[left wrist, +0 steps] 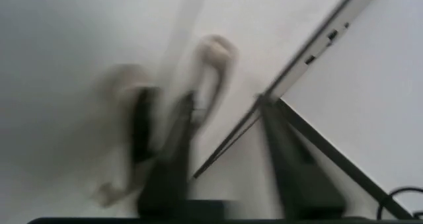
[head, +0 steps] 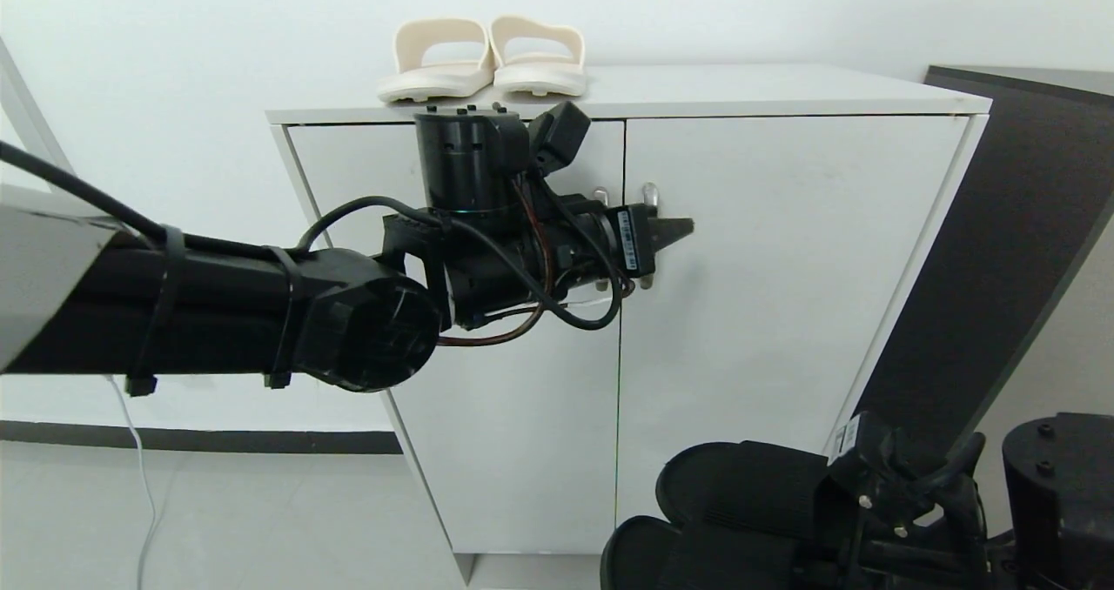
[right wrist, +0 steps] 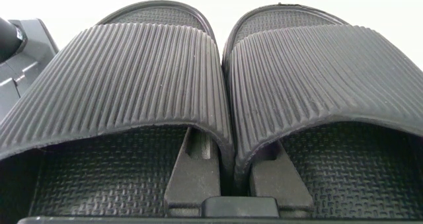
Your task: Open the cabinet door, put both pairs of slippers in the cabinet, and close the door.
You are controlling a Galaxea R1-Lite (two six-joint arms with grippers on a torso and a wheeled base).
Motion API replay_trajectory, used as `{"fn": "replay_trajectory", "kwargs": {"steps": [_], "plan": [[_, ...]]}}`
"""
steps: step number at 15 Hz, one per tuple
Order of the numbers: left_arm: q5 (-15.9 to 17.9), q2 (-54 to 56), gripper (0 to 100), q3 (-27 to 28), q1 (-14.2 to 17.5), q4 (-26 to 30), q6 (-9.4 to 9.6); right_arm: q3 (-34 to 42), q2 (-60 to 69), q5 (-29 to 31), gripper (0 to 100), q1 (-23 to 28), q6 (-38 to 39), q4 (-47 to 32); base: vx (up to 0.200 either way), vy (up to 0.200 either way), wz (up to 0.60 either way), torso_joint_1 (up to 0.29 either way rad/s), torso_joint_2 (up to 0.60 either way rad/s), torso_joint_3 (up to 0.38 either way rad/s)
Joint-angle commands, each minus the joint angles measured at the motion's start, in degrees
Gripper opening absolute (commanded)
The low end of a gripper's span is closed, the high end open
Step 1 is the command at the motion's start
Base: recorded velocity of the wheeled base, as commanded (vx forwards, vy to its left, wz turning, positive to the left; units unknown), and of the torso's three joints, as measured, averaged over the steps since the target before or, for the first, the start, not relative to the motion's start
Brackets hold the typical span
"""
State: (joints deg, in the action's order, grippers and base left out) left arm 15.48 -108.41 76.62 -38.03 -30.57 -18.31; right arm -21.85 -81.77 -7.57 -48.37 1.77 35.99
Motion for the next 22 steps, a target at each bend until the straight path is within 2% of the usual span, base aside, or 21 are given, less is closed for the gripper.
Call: {"fn": "replay_trajectory", "kwargs": {"steps": [1, 4, 7, 11, 13, 15, 17, 20, 22], "plan": [[0.3, 0.7, 0, -0.9, -0.2, -0.2, -0.23, 0.4, -0.1, -0.2, 0, -0.1, -0.1, 0.0, 0.0, 0.0, 0.0, 0.0, 0.0, 0.0], [0.7, 4.6, 0, -4.8, -0.5, -0.4, -0.06, 2.0, 0.7, -1.0, 0, -0.5, -0.1, 0.0, 0.0, 0.0, 0.0, 0.0, 0.0, 0.0], [1.0, 8.2, 0, -9.2, -2.6, -0.4, 0.03, 4.0, 2.8, -6.4, 0, -1.5, -1.3, 0.1, 0.0, 0.0, 0.0, 0.0, 0.0, 0.0], [0.9, 12.5, 0, -13.8, -5.6, -0.7, 0.03, 4.6, 2.5, -6.9, 0, -1.4, -2.1, 0.1, 0.0, 0.0, 0.0, 0.0, 0.0, 0.0], [0.6, 15.7, 0, -17.6, -6.1, -1.5, 0.03, 4.6, 2.2, -6.9, 0, -1.4, -2.1, 0.1, 0.0, 0.0, 0.0, 0.0, 0.0, 0.0], [0.6, 17.8, 0, -20.8, -5.7, -3.3, 0.03, 4.5, 2.2, -6.9, 0, -1.5, -2.2, 0.1, 0.0, 0.0, 0.0, 0.0, 0.0, 0.0], [0.6, 17.9, 0, -21.8, -3.8, -5.0, -0.15, 4.4, 2.1, -6.8, 0, -1.7, -2.2, 0.2, 0.0, 0.0, 0.0, 0.0, 0.0, 0.0], [0.9, 15.5, 0, -21.0, -1.3, -5.7, -0.23, 4.4, 2.1, -6.8, 0, -1.7, -2.2, 0.2, 0.0, 0.0, 0.0, 0.0, 0.0, 0.0], [1.2, 12.2, 0, -19.5, -0.7, -7.1, -0.32, 4.4, 2.1, -6.8, 0, -1.9, -2.2, 0.1, 0.0, 0.0, 0.0, 0.0, 0.0, 0.0]]}}
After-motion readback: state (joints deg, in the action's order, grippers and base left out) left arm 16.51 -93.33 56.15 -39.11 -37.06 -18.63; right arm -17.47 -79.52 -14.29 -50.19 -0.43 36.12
